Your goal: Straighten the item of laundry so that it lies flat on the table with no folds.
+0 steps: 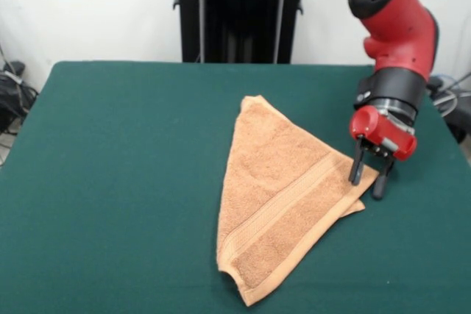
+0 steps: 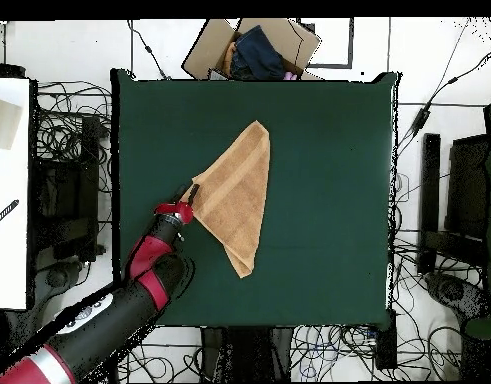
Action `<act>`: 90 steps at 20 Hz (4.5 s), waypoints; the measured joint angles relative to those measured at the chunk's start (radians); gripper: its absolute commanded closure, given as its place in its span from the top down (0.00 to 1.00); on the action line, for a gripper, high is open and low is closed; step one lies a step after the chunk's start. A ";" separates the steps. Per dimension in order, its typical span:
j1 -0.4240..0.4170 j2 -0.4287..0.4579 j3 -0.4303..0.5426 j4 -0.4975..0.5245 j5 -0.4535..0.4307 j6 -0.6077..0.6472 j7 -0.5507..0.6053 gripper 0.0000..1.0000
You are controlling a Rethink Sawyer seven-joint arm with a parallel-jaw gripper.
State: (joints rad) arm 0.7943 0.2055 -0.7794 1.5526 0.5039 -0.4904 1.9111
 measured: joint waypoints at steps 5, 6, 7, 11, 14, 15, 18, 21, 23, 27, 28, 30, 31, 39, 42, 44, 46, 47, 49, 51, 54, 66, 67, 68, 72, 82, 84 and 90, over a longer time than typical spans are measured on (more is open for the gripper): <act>-0.005 -0.003 0.004 0.001 -0.010 -0.010 0.000 1.00; -0.008 -0.006 0.007 0.002 -0.016 -0.014 0.000 1.00; -0.010 -0.007 0.008 0.002 -0.018 -0.016 0.000 1.00; -0.016 -0.011 0.015 0.007 -0.029 -0.035 0.000 1.00; -0.021 -0.015 0.023 0.011 -0.029 -0.050 0.000 1.00; -0.022 -0.016 0.025 0.012 -0.029 -0.053 0.000 1.00; -0.027 -0.021 0.033 0.016 -0.029 -0.066 0.000 1.00; -0.031 -0.025 0.040 0.022 -0.029 -0.077 0.000 1.00; -0.032 -0.027 0.043 0.026 -0.029 -0.083 0.000 1.00; -0.035 -0.032 0.051 0.031 -0.029 -0.093 0.000 1.00; -0.037 -0.034 0.054 0.033 -0.029 -0.094 0.000 1.00; -0.039 -0.037 0.058 0.034 -0.029 -0.096 0.000 1.00; -0.040 -0.039 0.060 0.035 -0.029 -0.097 0.000 1.00; -0.044 -0.042 0.067 0.041 -0.029 -0.112 0.000 1.00; -0.046 -0.042 0.069 0.043 -0.032 -0.121 0.000 1.00; -0.047 -0.042 0.070 0.043 -0.034 -0.125 0.000 1.00; -0.049 -0.042 0.070 0.044 -0.040 -0.132 0.000 1.00; -0.050 -0.042 0.070 0.044 -0.044 -0.136 0.000 1.00; -0.051 -0.043 0.071 0.046 -0.046 -0.140 0.000 1.00; -0.050 -0.044 0.072 0.049 -0.046 -0.142 0.000 1.00; -0.050 -0.049 0.076 0.059 -0.046 -0.141 0.000 1.00; -0.051 -0.066 0.097 0.101 -0.066 -0.177 0.000 1.00; -0.051 -0.066 0.097 0.102 -0.069 -0.180 0.000 1.00; -0.052 -0.066 0.097 0.104 -0.073 -0.184 0.000 1.00; -0.052 -0.066 0.097 0.104 -0.074 -0.185 0.000 1.00; -0.052 -0.066 0.097 0.104 -0.074 -0.185 0.000 1.00; -0.052 -0.065 0.100 0.105 -0.074 -0.184 0.000 0.00; -0.052 -0.056 0.105 0.107 -0.074 -0.189 0.000 0.00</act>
State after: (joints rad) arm 0.7422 0.1492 -0.6745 1.6594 0.4302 -0.6797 1.9111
